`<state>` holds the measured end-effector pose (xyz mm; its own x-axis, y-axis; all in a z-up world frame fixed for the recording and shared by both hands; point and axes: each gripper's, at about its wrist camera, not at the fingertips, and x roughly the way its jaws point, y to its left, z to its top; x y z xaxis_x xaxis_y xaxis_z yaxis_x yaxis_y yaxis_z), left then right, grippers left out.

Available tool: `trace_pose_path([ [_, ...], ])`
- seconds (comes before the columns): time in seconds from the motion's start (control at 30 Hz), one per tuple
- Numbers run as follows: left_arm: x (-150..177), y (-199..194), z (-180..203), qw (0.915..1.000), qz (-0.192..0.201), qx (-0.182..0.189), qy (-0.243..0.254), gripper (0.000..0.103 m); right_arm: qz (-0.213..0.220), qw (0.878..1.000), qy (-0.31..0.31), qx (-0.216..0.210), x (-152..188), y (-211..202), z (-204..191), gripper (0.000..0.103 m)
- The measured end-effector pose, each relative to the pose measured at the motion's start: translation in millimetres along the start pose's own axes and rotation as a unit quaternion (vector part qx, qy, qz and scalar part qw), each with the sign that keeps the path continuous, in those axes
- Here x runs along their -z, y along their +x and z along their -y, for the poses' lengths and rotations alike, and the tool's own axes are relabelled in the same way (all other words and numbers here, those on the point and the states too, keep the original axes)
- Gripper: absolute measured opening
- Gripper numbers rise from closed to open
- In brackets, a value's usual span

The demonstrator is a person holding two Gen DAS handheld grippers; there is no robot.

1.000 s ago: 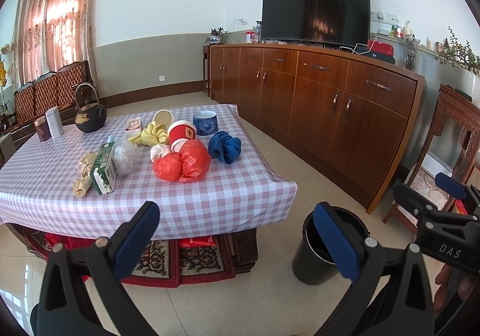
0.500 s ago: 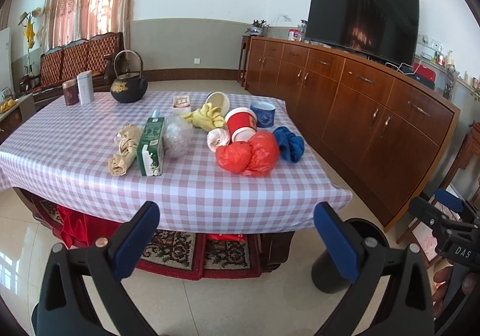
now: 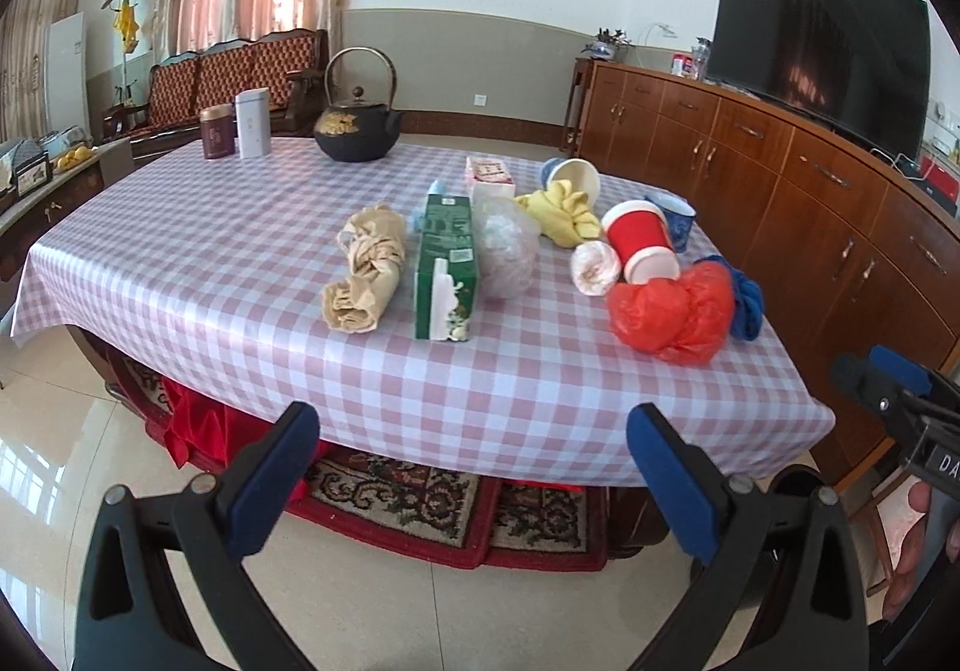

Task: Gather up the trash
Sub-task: 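Grasp the green carton with the left tool while the right tool grasps the red bag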

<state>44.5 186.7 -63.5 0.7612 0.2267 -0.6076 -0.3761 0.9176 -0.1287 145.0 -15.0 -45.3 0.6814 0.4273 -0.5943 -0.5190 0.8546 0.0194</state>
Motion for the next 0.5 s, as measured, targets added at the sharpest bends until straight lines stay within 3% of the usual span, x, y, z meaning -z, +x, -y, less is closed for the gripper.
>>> trace_pose_path([
  [0.2, -16.3, 37.3, -5.7, 1.0000, -0.002, -0.005, 0.007, 0.091, -0.018, 1.000, -0.011, -0.012, -15.3, 55.9, -7.4, 0.084],
  [0.5, -33.1, 73.9, -7.4, 0.9997, 0.003, -0.017, 0.018, 0.088, -0.039, 0.999, -0.033, -0.019, -22.3, 115.2, -12.6, 0.083],
])
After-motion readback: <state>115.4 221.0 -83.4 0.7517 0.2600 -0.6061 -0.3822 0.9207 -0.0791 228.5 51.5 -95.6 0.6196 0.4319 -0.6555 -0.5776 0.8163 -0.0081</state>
